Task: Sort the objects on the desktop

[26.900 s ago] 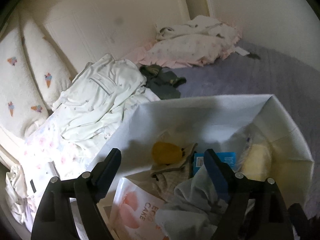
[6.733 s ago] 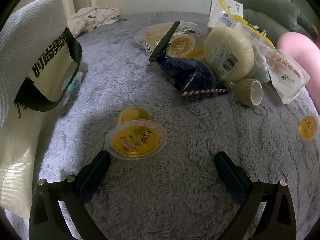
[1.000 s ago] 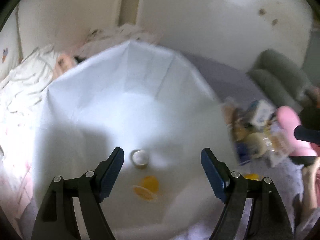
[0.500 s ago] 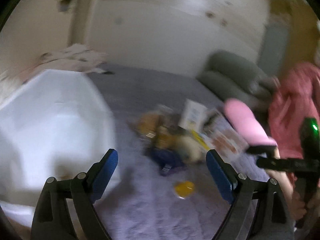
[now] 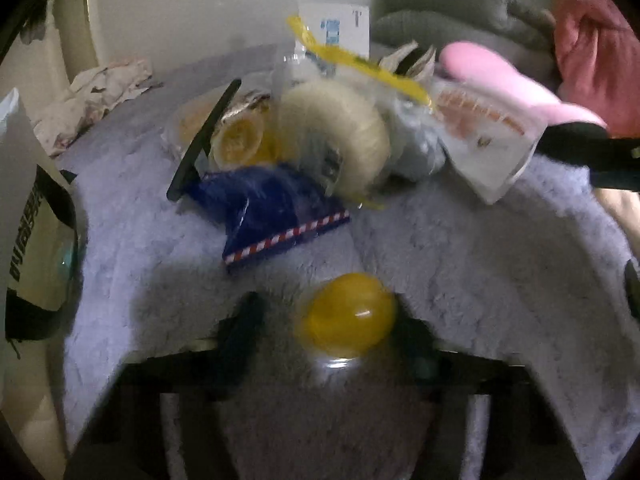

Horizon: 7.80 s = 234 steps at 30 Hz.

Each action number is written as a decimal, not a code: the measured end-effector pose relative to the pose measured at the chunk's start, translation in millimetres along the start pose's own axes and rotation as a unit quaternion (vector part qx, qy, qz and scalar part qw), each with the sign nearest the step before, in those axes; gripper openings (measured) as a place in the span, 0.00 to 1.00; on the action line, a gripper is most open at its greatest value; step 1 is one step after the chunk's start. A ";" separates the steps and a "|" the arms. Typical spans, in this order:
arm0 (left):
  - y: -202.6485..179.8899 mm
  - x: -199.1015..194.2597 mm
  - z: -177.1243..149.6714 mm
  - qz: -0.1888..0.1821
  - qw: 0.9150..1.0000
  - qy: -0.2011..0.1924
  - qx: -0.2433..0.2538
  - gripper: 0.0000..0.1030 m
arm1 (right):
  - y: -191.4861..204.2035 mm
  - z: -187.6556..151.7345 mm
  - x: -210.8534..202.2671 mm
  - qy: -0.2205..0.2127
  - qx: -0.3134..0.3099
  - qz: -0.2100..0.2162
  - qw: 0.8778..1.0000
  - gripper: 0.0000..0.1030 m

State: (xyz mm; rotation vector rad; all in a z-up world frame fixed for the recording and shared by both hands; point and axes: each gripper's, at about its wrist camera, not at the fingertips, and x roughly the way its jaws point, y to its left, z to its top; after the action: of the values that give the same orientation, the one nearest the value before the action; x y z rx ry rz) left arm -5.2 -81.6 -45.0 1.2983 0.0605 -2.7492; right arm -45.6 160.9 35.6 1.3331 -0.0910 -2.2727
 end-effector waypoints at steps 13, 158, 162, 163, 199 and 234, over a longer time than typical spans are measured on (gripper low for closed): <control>4.9 -42.8 -10.2 0.018 0.999 -0.030 0.017 0.43 | 46.1 24.7 24.2 0.002 0.039 0.104 0.994 0.64; 62.3 42.7 81.9 0.049 0.991 0.072 -0.103 0.48 | 42.5 41.4 49.4 0.019 0.100 0.110 0.989 0.78; 58.2 12.6 69.7 0.073 0.994 0.058 -0.057 0.46 | 53.4 45.4 53.2 0.008 0.070 0.120 0.990 0.78; 59.7 2.3 64.0 0.067 0.995 0.058 -0.053 0.46 | 59.1 47.3 53.7 0.004 0.064 0.137 0.988 0.78; 87.6 31.7 38.7 0.077 0.985 -0.026 -0.153 0.55 | 116.0 68.6 163.2 0.026 0.036 0.154 0.987 0.62; 107.6 -164.7 63.9 0.053 0.981 -0.112 -0.146 0.50 | 189.8 38.7 -0.6 -0.077 0.050 0.358 0.929 0.45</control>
State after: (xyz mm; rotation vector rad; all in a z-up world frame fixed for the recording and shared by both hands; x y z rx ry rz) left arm 61.4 -181.5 123.5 0.8869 0.3516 -2.6498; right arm -4.7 -11.8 113.1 0.9451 -0.6455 -1.7432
